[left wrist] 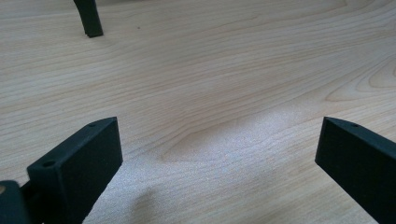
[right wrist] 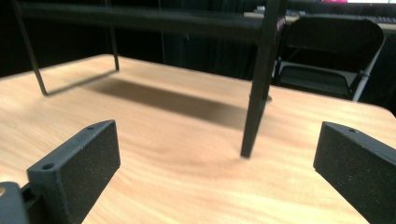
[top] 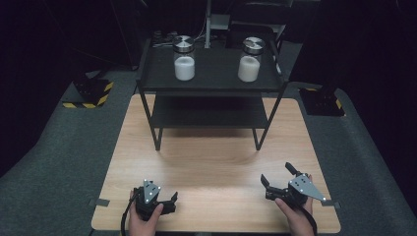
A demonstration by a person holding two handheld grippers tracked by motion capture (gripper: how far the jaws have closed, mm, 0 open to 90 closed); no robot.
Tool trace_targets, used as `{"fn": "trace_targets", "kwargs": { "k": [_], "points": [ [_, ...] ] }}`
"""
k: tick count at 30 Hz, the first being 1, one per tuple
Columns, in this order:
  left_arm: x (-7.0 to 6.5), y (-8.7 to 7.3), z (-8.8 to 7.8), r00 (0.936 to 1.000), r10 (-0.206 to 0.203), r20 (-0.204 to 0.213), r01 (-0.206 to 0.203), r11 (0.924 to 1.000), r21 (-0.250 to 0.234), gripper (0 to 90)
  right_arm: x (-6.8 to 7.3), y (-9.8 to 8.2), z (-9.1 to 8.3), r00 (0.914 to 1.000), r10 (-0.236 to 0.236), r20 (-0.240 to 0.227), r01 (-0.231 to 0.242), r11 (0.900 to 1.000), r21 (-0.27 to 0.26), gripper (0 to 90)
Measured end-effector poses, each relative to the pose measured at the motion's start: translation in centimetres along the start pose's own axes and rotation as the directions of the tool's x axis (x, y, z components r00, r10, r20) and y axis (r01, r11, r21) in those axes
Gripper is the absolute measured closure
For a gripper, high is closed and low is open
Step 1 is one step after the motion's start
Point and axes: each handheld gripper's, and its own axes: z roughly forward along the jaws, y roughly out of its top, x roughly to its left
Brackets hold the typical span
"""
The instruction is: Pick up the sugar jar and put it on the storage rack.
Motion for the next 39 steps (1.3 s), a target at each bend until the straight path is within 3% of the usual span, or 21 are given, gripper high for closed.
{"fn": "trace_targets", "kwargs": {
  "k": [11,20,25,27,30,35,39],
  "points": [
    [0.1,0.0,0.0,1.0000,0.002,0.005,-0.002,1.0000,0.001,0.8,-0.3,-1.3,-0.4,0.9985,0.017,0.052,-0.023,0.994,0.111,0.3],
    [0.2,0.1,0.0,0.9998,0.010,0.017,-0.011,0.9999,0.005,0.8,-0.5,-1.6,-0.7,0.9964,0.040,0.075,-0.052,0.985,0.163,0.4],
    [-0.1,0.2,0.1,0.9998,0.018,0.008,-0.018,0.9998,0.011,0.8,-0.5,-1.4,-0.7,0.9969,0.034,0.071,-0.046,0.983,0.179,0.4],
    [-0.4,0.4,0.2,0.9997,0.023,-0.007,-0.023,0.9995,0.021,0.8,-0.8,-1.3,-0.6,0.9970,0.044,0.063,-0.055,0.980,0.190,0.4],
    [-0.3,0.6,0.3,0.9996,0.029,0.002,-0.029,0.9990,0.033,0.9,-1.2,-0.8,-0.4,0.9963,0.066,0.055,-0.076,0.973,0.219,0.4],
    [0.1,0.1,0.1,0.9997,0.016,0.017,-0.016,0.9998,0.008,0.9,-1.4,-0.6,-0.2,0.9963,0.074,0.045,-0.082,0.968,0.237,0.5],
    [0.0,-0.3,-0.1,0.9998,0.018,0.009,-0.018,0.9997,-0.014,0.9,-1.4,-0.3,0.1,0.9982,0.050,0.033,-0.056,0.965,0.257,0.5]
  ]
}}
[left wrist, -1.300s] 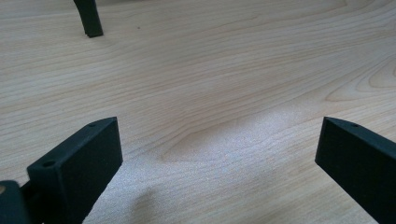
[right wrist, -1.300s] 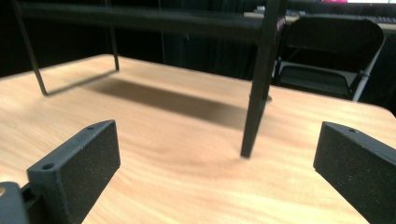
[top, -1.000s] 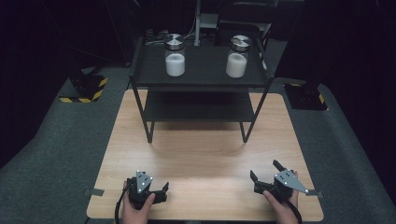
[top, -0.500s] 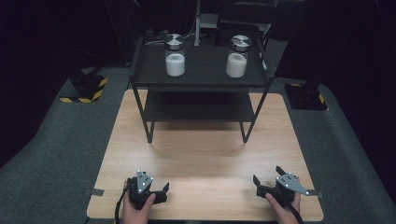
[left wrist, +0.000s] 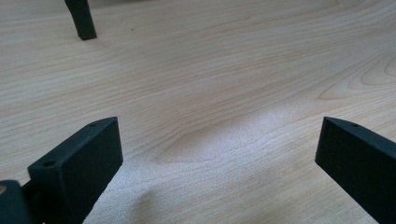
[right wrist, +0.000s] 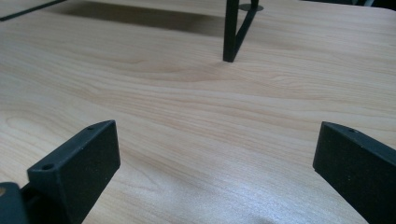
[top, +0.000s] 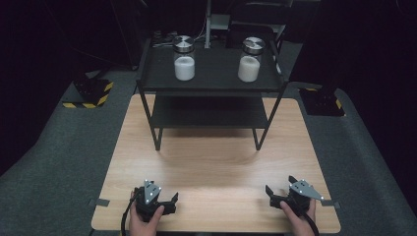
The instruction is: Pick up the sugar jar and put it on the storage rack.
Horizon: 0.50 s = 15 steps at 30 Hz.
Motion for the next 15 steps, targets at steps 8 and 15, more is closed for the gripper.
{"fn": "trace_targets", "kwargs": {
  "k": [8,15],
  "points": [
    [-0.27,-0.79,-0.60,0.9989,0.043,0.016,-0.043,0.9985,-0.034,0.8,0.29,0.82,0.68,0.9996,0.008,0.028,-0.009,0.999,0.036,0.6],
    [0.15,-0.56,-0.46,0.9986,0.038,0.038,-0.037,0.9991,-0.023,0.8,0.17,0.62,0.65,0.9985,0.034,0.043,-0.035,0.999,0.022,0.5]
  ]
}}
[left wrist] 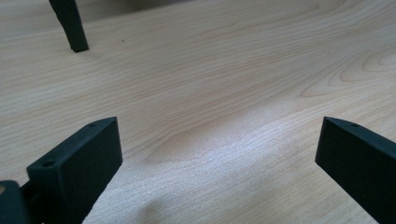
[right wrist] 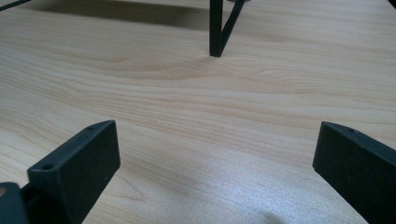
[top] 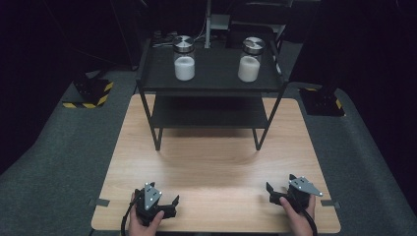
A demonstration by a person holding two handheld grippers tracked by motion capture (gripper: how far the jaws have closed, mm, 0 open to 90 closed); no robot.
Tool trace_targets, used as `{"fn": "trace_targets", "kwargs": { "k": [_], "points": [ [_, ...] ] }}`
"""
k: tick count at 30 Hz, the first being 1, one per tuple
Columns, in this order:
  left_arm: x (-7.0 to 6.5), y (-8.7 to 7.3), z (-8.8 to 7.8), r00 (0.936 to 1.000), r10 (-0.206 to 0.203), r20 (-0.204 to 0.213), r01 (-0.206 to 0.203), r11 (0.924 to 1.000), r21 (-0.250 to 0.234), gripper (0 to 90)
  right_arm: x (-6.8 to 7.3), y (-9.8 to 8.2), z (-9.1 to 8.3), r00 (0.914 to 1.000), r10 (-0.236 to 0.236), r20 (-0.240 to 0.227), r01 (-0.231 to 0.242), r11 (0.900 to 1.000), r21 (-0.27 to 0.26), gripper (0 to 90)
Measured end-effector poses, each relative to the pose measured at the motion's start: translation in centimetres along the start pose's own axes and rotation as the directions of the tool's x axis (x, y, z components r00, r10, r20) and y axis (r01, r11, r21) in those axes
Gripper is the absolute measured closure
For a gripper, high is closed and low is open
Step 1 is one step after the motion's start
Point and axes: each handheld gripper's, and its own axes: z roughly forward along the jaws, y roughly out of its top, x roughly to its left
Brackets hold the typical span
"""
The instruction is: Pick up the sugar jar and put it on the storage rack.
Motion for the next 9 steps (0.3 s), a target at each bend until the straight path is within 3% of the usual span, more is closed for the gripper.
{"fn": "trace_targets", "kwargs": {
  "k": [4,9],
  "points": [
    [0.12,0.30,0.35,0.9999,-0.010,0.003,0.010,0.9999,0.006,0.8,0.31,-0.30,-0.21,0.9990,-0.043,-0.006,0.043,0.999,-0.014,0.6],
    [-0.07,0.74,0.91,0.9998,-0.020,0.002,0.020,0.9997,0.015,0.8,0.13,-0.71,-0.71,0.9994,-0.033,-0.012,0.033,0.999,-0.026,0.6]
  ]
}}
